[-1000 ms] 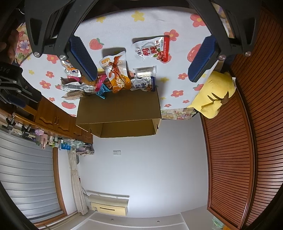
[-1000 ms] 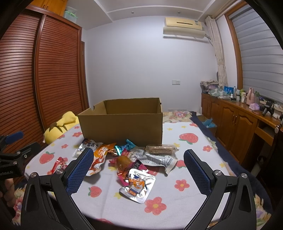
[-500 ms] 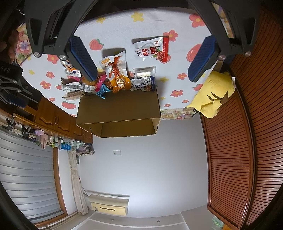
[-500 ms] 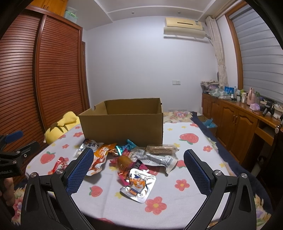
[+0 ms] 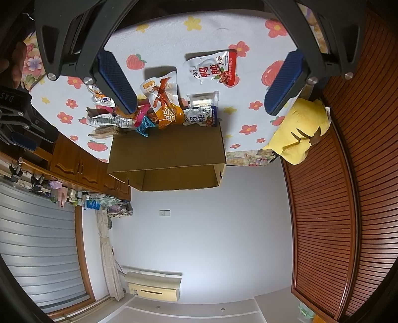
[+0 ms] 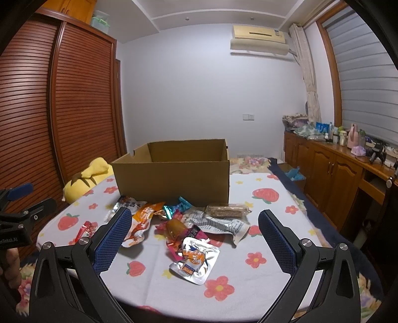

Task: Organize snacks

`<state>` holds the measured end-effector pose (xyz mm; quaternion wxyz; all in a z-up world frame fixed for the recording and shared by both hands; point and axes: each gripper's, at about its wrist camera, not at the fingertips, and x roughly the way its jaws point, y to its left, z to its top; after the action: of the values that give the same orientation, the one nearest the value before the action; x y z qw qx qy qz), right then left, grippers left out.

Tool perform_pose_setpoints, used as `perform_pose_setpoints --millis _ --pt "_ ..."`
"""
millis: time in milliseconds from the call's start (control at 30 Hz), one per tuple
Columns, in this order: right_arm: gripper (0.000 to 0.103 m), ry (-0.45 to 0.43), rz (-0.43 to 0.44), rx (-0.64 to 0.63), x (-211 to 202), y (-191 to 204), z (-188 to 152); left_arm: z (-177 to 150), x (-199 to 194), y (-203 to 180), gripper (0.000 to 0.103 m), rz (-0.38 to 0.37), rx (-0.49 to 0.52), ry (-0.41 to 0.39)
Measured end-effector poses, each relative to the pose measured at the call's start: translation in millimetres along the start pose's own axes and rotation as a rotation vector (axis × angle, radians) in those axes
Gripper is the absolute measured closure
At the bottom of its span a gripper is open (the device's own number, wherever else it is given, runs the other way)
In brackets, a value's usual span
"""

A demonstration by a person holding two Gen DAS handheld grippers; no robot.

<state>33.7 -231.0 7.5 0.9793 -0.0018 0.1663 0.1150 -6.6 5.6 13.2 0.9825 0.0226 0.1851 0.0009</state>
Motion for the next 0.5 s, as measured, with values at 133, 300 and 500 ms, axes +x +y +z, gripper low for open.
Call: perform_pose_setpoints --millis 133,300,500 --pt "0.0 -0.001 0.002 0.002 -3.9 2.6 2.3 1.7 -2.8 0.1 0.0 0.001 0.003 -0.007" --pt "0.0 -0.003 0.002 0.002 -5.1 3.2 3.7 3.3 -4.1 0.6 0.0 -0.004 -0.001 -0.009" --pt "0.0 -0.005 0.003 0.004 -3.9 -0.1 5.6 3.5 -4.0 1.0 0.0 -0.007 -0.002 -0.007"
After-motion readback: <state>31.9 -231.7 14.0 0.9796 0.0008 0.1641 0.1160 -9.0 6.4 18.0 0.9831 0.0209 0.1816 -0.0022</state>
